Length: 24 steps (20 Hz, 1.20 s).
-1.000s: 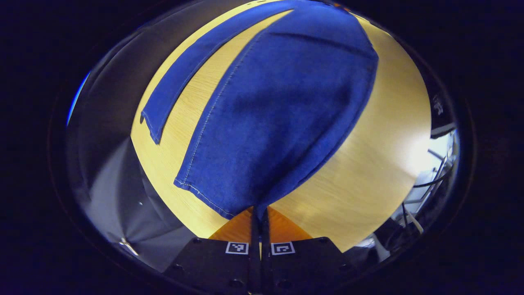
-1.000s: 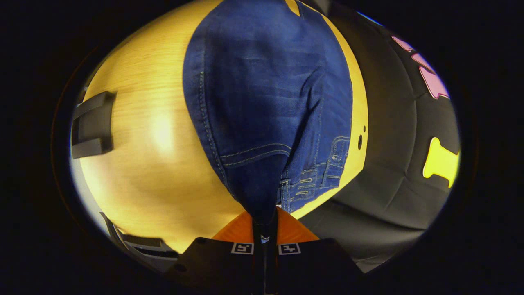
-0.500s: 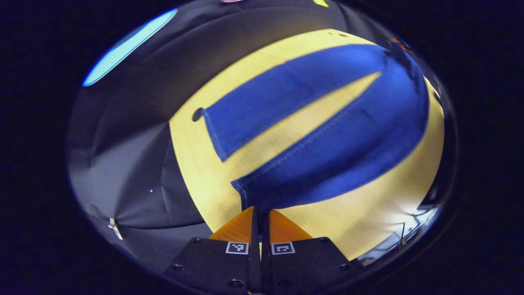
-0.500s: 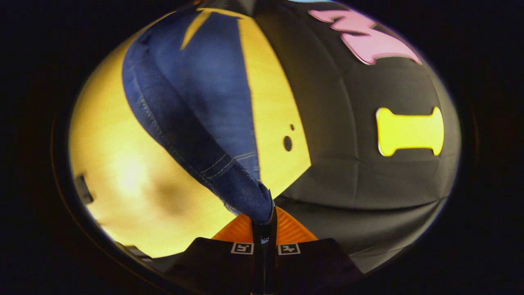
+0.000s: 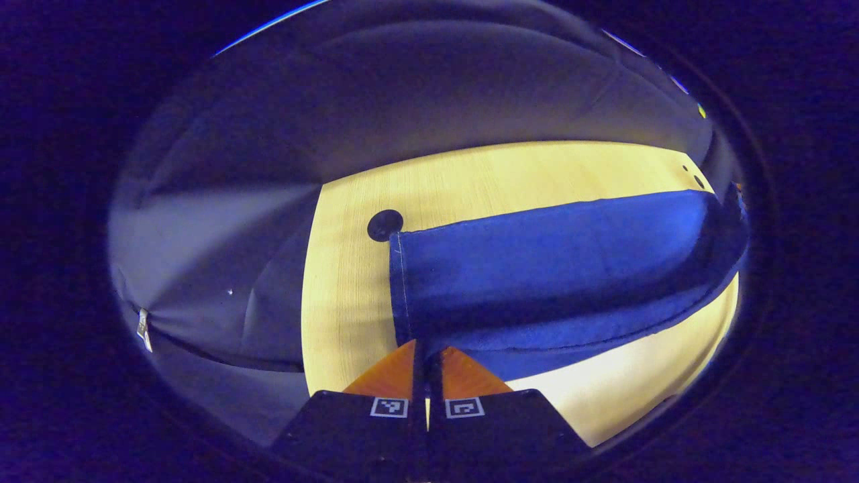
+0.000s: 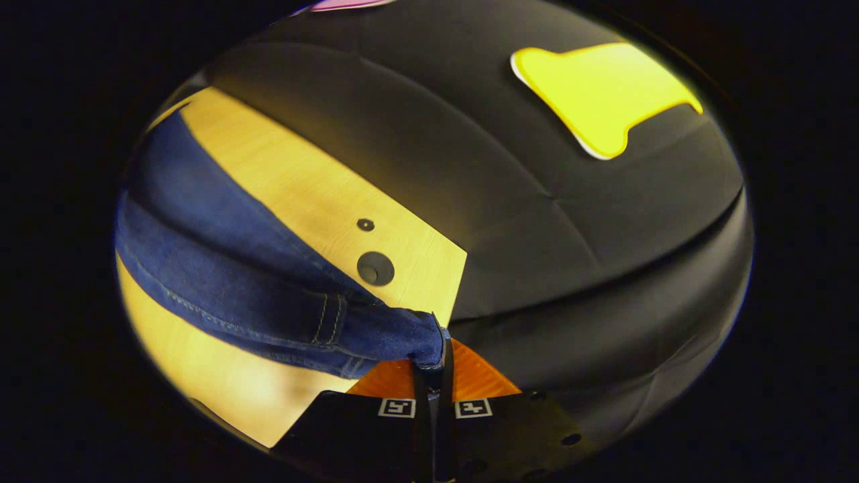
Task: Grasp the waist and the cuffs of the jeans and fold them to make the two legs overlap; first hold the waist and fold one-third of the jeans toward the cuffs, then hold the cuffs and fold the remaining one-third in the same direction to finish folding.
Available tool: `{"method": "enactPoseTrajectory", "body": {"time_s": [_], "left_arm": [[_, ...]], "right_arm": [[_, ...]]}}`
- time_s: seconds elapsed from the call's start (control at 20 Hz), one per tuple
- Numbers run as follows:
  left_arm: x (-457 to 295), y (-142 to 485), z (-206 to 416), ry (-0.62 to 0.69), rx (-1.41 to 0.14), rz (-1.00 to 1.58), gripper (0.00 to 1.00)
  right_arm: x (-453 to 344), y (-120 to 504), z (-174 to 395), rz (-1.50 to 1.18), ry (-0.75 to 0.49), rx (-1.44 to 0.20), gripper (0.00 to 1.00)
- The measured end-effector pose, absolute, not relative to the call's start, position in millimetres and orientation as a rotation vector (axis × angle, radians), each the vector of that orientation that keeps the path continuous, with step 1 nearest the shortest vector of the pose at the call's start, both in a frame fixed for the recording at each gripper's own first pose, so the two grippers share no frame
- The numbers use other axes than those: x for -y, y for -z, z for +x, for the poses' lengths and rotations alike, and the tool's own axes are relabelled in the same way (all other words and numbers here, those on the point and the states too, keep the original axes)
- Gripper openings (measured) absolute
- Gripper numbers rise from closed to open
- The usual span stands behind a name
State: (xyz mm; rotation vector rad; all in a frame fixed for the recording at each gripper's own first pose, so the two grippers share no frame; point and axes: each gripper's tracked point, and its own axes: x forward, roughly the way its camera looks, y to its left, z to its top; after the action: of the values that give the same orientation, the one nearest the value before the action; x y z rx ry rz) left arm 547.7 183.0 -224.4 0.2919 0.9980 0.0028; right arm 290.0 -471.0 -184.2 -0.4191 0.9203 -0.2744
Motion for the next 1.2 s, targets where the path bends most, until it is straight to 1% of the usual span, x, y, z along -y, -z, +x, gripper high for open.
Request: {"method": "enactPoseTrajectory", "body": {"time_s": [0.15,0.2,0.25,0.3,0.35,0.4,0.5,0.55,0.6,0.7,0.8,0.9,1.05,1.2], "left_arm": [[-191.1,247.2,579.1,-0.065,-0.993,0.246,0.10],[-191.7,252.3,587.3,-0.085,-0.985,0.228,0.11],[-189.6,255.7,593.7,-0.094,-0.971,0.224,0.14],[-186.1,254.3,595.1,-0.104,-0.966,0.226,0.17],[-175.6,250.3,594.5,-0.089,-0.951,0.207,0.33],[-163.8,244.1,599.2,-0.074,-0.912,0.183,0.49],[-145.6,215.6,608.3,-0.050,-0.770,0.165,0.82],[-137.6,193.9,610.2,-0.052,-0.688,0.181,0.98],[-131.3,169.2,609.5,-0.055,-0.589,0.195,0.99],[-118.2,136.0,596.8,-0.041,-0.459,0.195,0.99],[-106.3,107.3,583.9,-0.022,-0.377,0.171,0.98],[-105.8,88.9,567.8,0.002,-0.328,0.138,0.98],[-117.0,72.7,538.1,0.035,-0.230,0.142,0.98],[-109.9,74.2,520.5,0.125,-0.241,0.162,0.98]], "right_arm": [[468.2,183.0,291.3,-0.248,0.331,-0.932,0.07],[464.2,177.3,295.0,-0.216,0.347,-0.927,0.10],[464.8,172.3,291.6,-0.216,0.377,-0.938,0.12],[460.2,167.8,290.2,-0.208,0.380,-0.956,0.30],[455.5,163.3,284.2,-0.209,0.380,-0.964,0.47],[447.3,159.9,281.1,-0.198,0.364,-0.935,0.65],[440.1,149.9,275.8,-0.161,0.390,-0.861,1.00],[435.1,143.8,271.5,-0.118,0.412,-0.815,0.98],[433.9,137.6,264.5,-0.074,0.442,-0.768,0.98],[430.1,122.7,250.1,0.038,0.517,-0.669,0.97],[435.9,113.1,233.7,0.126,0.606,-0.585,0.97],[448.2,111.1,221.6,0.182,0.678,-0.522,0.97],[455.7,138.2,211.8,0.316,0.720,-0.529,0.97],[468.4,166.2,215.0,0.481,0.794,-0.479,0.99]]}}
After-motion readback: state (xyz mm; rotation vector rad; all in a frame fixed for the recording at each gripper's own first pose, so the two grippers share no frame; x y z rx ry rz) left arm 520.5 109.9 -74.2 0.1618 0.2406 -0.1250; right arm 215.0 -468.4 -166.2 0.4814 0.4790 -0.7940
